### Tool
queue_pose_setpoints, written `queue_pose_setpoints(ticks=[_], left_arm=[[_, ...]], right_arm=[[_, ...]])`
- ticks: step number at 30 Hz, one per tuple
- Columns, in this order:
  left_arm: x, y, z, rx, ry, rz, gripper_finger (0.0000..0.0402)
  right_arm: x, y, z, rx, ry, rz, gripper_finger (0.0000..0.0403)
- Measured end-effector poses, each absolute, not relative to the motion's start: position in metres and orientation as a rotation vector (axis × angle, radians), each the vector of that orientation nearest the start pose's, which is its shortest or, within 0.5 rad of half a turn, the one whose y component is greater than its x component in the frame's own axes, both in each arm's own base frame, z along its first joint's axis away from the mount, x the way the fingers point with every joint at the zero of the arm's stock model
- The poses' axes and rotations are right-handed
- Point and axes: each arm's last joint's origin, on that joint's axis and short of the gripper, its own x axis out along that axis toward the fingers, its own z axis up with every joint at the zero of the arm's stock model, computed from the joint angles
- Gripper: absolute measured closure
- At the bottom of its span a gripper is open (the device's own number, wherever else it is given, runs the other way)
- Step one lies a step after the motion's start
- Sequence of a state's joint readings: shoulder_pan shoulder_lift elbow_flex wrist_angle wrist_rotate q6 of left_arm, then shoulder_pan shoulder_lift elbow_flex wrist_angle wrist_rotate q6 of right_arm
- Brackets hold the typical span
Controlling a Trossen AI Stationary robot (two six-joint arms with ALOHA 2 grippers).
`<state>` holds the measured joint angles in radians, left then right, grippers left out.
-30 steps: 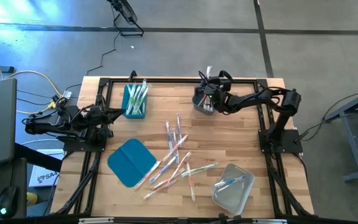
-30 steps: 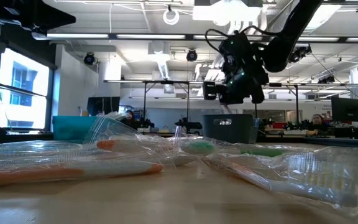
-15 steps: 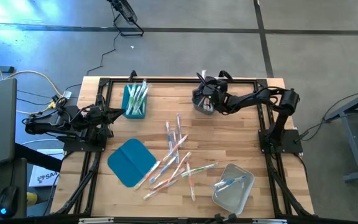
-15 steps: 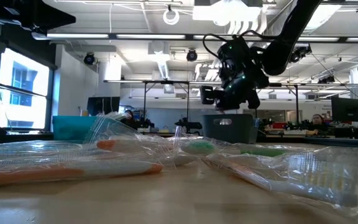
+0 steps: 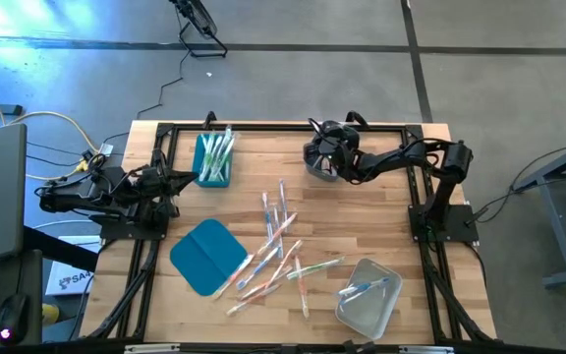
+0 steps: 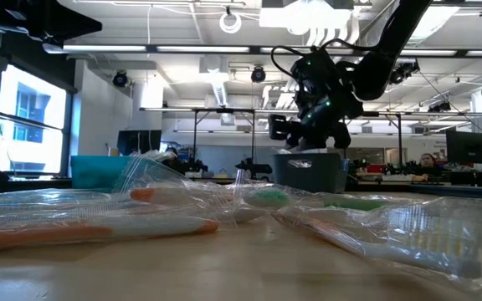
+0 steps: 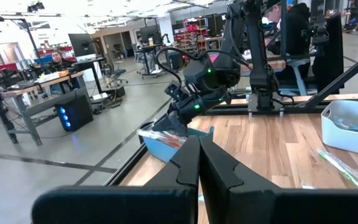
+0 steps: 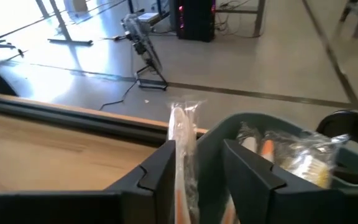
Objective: Pick & Place Toothbrushes
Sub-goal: Put the blue toothbrush into the light gray bin
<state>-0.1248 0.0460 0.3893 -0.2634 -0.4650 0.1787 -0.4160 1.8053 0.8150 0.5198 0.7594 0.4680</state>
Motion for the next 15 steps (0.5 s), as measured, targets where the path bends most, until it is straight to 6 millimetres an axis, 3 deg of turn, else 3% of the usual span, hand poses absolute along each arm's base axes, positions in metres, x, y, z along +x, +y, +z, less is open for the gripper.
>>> queue_pose_setpoints(ticks=[7,15], left_arm=[[0.061,0.005,0.262,0.154,-0.046,0.346,0.0401],[0.061,0.005,0.262,0.154,-0.046,0.346,0.0401]], right_arm=[[0.307,-0.156,0.152,0.270,0.225,-1.252,0.0274],[0.307,-0.145,0.181,0.222,0.175,-1.204,0.0296]])
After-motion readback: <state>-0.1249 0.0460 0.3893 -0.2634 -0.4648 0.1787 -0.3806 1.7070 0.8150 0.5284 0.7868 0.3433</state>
